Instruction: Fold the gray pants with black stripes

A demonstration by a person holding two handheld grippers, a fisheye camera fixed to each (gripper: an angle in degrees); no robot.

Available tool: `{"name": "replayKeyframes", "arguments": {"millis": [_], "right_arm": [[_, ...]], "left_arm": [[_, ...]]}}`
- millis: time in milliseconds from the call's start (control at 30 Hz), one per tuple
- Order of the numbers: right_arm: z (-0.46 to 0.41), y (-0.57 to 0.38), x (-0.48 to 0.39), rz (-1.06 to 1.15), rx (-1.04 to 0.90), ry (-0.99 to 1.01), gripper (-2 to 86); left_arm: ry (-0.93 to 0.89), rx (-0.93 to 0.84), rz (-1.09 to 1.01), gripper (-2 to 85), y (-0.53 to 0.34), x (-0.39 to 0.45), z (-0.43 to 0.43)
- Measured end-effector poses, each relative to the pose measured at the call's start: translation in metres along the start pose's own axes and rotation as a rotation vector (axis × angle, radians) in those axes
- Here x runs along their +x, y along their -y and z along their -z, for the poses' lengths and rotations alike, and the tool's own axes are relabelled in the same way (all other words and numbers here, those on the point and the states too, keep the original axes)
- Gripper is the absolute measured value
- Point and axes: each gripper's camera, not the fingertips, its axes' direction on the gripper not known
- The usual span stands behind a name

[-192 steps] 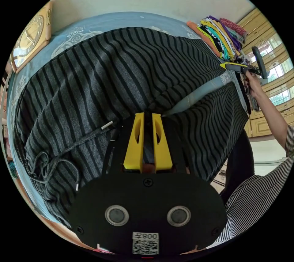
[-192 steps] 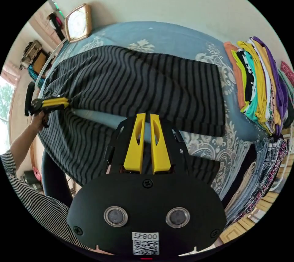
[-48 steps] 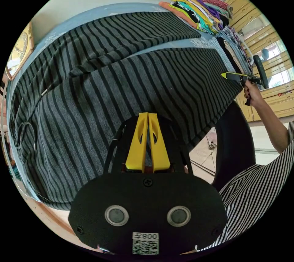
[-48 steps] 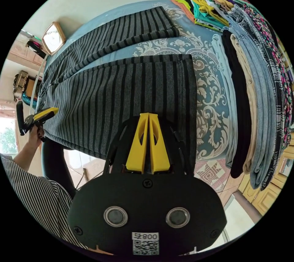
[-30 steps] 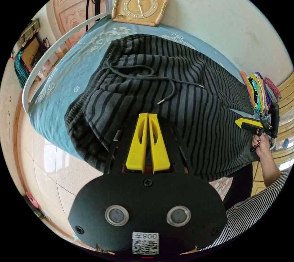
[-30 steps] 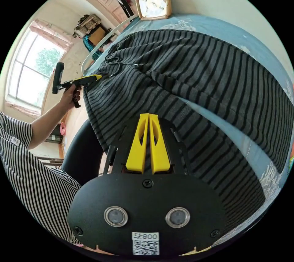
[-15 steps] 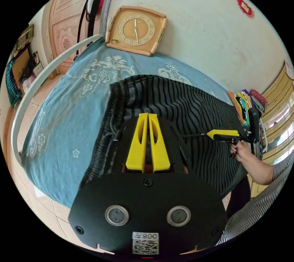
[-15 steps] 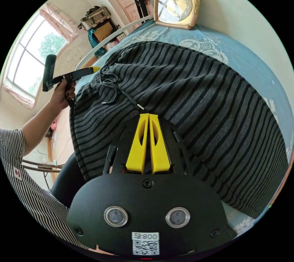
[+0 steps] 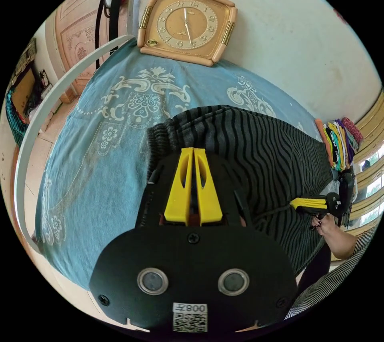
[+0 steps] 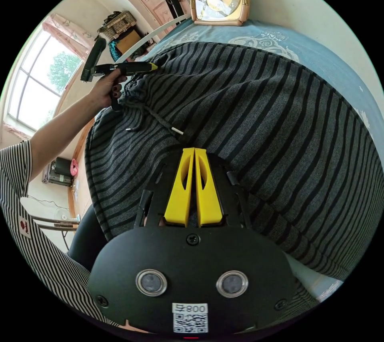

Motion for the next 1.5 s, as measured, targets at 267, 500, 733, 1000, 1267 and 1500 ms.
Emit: {"name": "replayKeyframes", "arguments": {"millis": [267, 500, 733, 1000, 1267, 1500], "right_arm": [[-0.032, 0.009, 0.026, -0.012, 0.014, 0.036, 0.1], [-0.058, 0.019, 0.045, -0.018, 0.024, 0.068, 0.2], [-0.051, 0.033, 0.059, 0.024, 0.051, 0.145, 0.5], [-0.056, 0.122, 0.092, 0.141, 0.098, -0.007, 5.6], [-0.104, 0.23, 0.098, 0.232, -0.013, -0.192, 10.3], [-0.17, 0.266, 0.089, 0.314, -0.225, -0.337, 11.8]], "left_arm": [[0.079, -0.042, -0.082, 7.8, 0.076, -0.019, 0.009], [0.124, -0.288, -0.136, 9.9, 0.127, -0.023, -0.029], [0.101, -0.318, -0.21, 11.9, 0.158, -0.026, -0.022], [0.061, -0.355, -0.288, 12.5, 0.184, -0.024, -0.018], [0.078, -0.399, -0.412, 12.2, 0.2, -0.01, -0.011], [0.084, -0.384, -0.526, 8.9, 0.195, 0.008, -0.001]]}}
